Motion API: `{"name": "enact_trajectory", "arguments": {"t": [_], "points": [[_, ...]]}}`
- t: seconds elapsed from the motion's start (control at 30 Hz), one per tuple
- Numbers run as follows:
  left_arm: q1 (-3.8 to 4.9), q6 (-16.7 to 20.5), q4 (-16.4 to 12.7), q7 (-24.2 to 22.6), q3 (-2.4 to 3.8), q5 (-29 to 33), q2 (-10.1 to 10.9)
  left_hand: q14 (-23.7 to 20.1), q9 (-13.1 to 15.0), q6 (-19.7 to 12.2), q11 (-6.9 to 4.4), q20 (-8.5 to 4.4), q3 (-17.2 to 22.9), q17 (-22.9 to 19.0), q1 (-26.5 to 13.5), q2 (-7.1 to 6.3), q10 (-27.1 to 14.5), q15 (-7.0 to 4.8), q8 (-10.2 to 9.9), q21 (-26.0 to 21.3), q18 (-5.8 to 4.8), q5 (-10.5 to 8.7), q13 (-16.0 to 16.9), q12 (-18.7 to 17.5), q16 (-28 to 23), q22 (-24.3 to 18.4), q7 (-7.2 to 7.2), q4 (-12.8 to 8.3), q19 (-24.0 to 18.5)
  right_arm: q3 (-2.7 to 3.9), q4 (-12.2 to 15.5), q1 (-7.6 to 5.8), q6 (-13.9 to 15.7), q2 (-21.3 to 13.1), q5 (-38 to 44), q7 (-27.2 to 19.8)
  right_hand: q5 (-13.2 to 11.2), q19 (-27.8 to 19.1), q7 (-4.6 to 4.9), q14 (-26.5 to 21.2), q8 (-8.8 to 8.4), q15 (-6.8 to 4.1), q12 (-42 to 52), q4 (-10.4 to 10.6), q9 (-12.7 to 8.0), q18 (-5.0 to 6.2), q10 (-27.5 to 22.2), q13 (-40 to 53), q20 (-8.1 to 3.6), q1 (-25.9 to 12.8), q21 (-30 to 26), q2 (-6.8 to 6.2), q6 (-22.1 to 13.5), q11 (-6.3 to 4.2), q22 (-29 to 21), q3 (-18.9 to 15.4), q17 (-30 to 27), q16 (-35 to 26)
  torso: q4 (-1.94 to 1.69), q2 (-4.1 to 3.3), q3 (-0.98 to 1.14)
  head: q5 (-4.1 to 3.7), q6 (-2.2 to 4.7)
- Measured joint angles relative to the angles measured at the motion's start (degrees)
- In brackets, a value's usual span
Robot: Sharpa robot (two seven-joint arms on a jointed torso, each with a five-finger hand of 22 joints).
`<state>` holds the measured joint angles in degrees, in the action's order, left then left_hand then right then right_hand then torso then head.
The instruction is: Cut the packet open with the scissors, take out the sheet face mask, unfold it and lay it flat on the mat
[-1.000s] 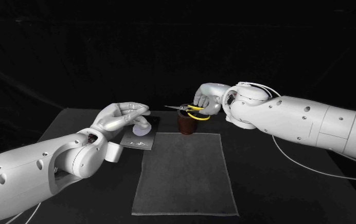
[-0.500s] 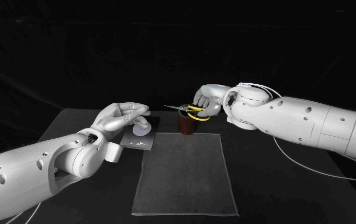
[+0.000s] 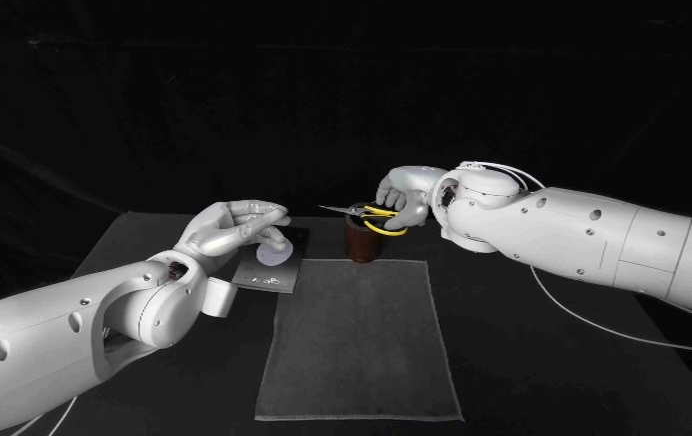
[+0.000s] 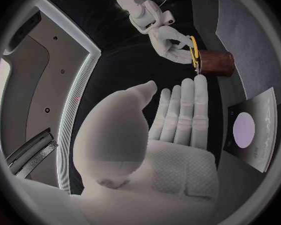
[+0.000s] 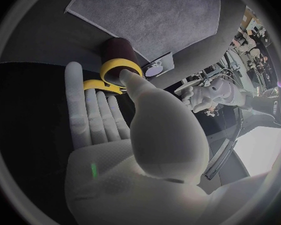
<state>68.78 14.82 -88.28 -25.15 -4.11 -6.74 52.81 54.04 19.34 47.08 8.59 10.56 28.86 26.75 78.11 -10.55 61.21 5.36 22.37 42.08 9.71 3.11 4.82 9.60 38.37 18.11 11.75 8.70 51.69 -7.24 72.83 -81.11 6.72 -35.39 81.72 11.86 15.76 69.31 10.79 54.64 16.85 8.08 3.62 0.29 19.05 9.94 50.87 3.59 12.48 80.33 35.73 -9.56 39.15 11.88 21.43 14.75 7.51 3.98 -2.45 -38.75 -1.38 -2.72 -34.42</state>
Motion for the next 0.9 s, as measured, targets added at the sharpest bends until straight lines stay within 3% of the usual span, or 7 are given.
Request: {"name": "enact_trajectory", "arguments": {"t": [0.33,0.77,0.9], "points": [[0.0,-0.03,0.04,0.1,0.0,0.0,-0.01,0.01,-0.01,0.01,0.0,0.0,0.0,0.0,0.0,0.0,0.0,0.01,0.0,0.0,-0.04,0.0,0.0,0.0,0.0,-0.01,-0.01,0.0,0.0,-0.05,-0.32,0.11,-1.11,0.22,1.12,0.87,0.0,0.89,-0.14,1.67,1.76,-1.03,0.91,-0.61,0.07,-0.21,2.37,0.11,-0.88,1.28,-0.24,1.28,0.79,-0.73,-0.33,0.52,-0.1,1.06,-0.02,0.0,-0.05,-0.13,0.09],[0.0,-0.1,0.05,0.24,-0.01,0.0,-0.01,0.01,-0.03,0.02,0.0,0.0,0.0,0.0,0.0,0.0,0.0,0.01,0.0,-0.02,-0.07,0.0,0.0,0.0,0.0,-0.01,-0.02,0.0,0.0,-0.15,-0.85,0.24,-1.37,1.02,1.67,1.14,0.0,1.1,0.15,2.38,1.99,-1.35,1.34,-1.5,-0.06,-0.24,3.3,0.11,-1.1,1.49,-0.24,1.49,1.09,-1.22,-0.34,1.41,-0.09,1.29,-0.03,-0.03,-0.05,-0.18,0.24],[0.0,-0.14,0.05,0.27,-0.01,0.01,0.0,0.01,0.0,0.02,0.0,-0.22,0.0,0.0,0.28,0.28,0.0,0.01,0.0,0.27,-0.1,0.0,0.0,0.0,-0.27,0.11,-0.02,0.0,-0.22,-0.18,-1.08,0.31,-1.26,1.23,1.77,1.15,-0.34,1.33,0.13,3.44,2.24,-1.77,1.58,-2.69,-0.18,-0.27,4.77,0.1,-1.5,1.63,-0.24,1.38,1.08,-1.64,-0.32,2.6,-0.09,1.74,-0.04,-0.06,-0.05,-0.19,0.25]]}}
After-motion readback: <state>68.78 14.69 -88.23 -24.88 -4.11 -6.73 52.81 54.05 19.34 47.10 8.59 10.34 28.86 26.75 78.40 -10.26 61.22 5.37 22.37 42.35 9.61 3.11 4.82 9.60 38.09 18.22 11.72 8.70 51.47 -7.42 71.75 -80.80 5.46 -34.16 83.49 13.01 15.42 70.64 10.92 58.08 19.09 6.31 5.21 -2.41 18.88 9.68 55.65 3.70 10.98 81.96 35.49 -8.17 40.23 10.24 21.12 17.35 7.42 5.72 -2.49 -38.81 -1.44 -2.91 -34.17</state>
